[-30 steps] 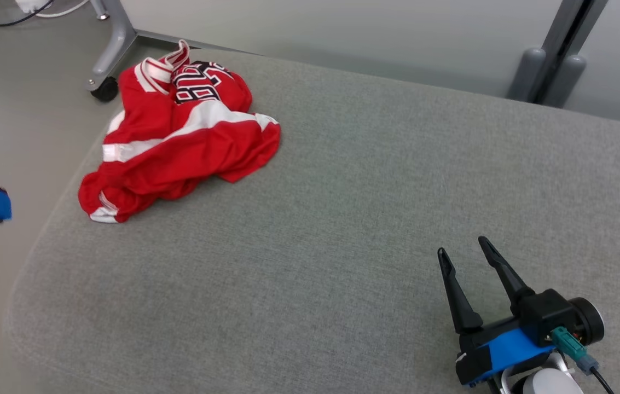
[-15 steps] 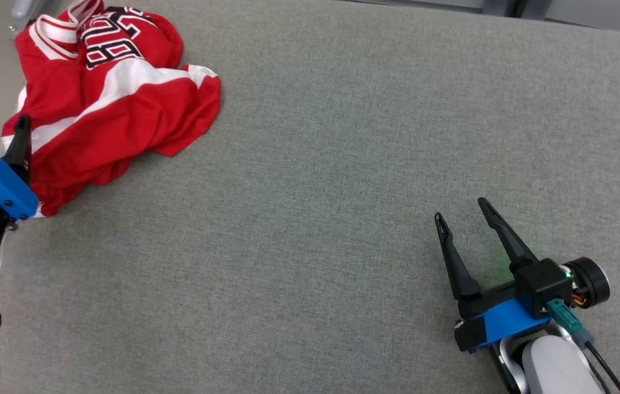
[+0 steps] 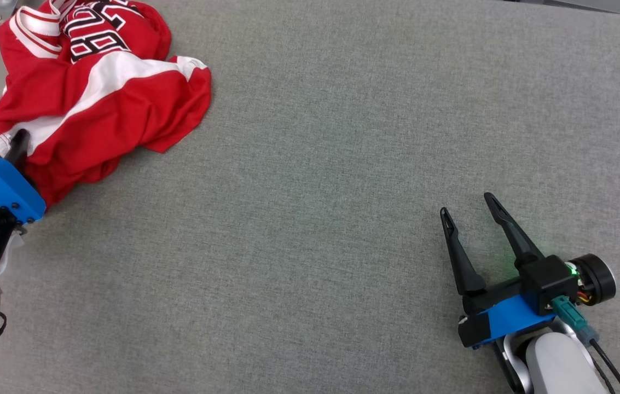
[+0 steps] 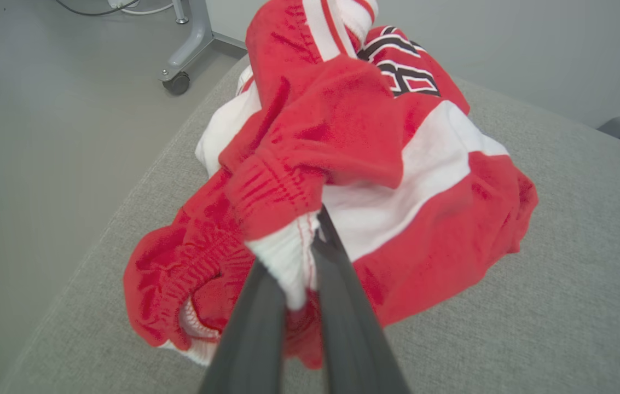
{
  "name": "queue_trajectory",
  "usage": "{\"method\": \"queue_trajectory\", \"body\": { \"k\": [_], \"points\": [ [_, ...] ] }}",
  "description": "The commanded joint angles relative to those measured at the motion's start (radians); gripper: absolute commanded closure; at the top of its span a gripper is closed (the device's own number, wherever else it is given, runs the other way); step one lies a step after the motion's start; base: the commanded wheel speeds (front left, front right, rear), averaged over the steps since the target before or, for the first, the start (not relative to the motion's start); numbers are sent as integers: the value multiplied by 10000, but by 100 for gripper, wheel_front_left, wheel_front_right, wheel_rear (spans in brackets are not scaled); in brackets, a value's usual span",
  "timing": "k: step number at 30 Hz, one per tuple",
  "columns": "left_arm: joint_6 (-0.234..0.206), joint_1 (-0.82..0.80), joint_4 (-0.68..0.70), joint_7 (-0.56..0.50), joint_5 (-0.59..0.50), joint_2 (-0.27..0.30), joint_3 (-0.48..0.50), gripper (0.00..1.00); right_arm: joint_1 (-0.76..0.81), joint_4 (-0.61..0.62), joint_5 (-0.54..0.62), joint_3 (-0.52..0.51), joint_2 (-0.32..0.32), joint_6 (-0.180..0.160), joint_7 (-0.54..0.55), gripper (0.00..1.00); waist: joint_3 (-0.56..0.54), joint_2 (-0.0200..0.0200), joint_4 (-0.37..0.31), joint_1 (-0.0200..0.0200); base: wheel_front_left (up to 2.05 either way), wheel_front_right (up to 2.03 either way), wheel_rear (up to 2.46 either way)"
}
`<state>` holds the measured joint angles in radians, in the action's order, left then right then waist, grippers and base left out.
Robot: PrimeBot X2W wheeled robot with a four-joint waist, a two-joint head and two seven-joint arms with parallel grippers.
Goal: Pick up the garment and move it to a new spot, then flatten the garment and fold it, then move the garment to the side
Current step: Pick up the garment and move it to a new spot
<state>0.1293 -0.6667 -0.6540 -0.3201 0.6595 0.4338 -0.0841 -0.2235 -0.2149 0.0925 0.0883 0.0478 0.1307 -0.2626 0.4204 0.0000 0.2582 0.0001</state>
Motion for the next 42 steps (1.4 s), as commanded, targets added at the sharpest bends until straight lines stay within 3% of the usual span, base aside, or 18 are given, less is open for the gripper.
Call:
{"method": "queue_trajectory", "body": {
  "k": [1,11,20,26,34,42],
  "points": [
    [11,-186,217,117,134,129,-159,100,-87,-53,-80,30,46,1,-35,0,-120,0,-12,-1,0,0,0],
    [11,-281,1688,243,356,1157,-1067,100,237,-361,-818,290,44,1,-35,0,-1286,0,-322,-1,0,0,0],
    [11,-721,3643,-378,150,1624,-2318,100,540,-600,-1527,-64,41,1,-35,0,-2547,0,-1498,-1,0,0,0],
    [11,-1214,4875,-758,174,1436,-3173,100,720,-702,-1678,-498,37,1,-35,0,-2935,0,-2431,-1,0,0,0],
    [11,-2184,6310,-1007,648,595,-4549,100,797,-666,-1800,-1104,35,1,-33,0,-2900,0,-3744,-1,0,0,0],
    [10,-1658,6512,-625,1302,343,-5420,100,611,-517,-1795,-1798,34,1,-35,0,-2474,0,-4174,-1,0,0,0]
  ]
}}
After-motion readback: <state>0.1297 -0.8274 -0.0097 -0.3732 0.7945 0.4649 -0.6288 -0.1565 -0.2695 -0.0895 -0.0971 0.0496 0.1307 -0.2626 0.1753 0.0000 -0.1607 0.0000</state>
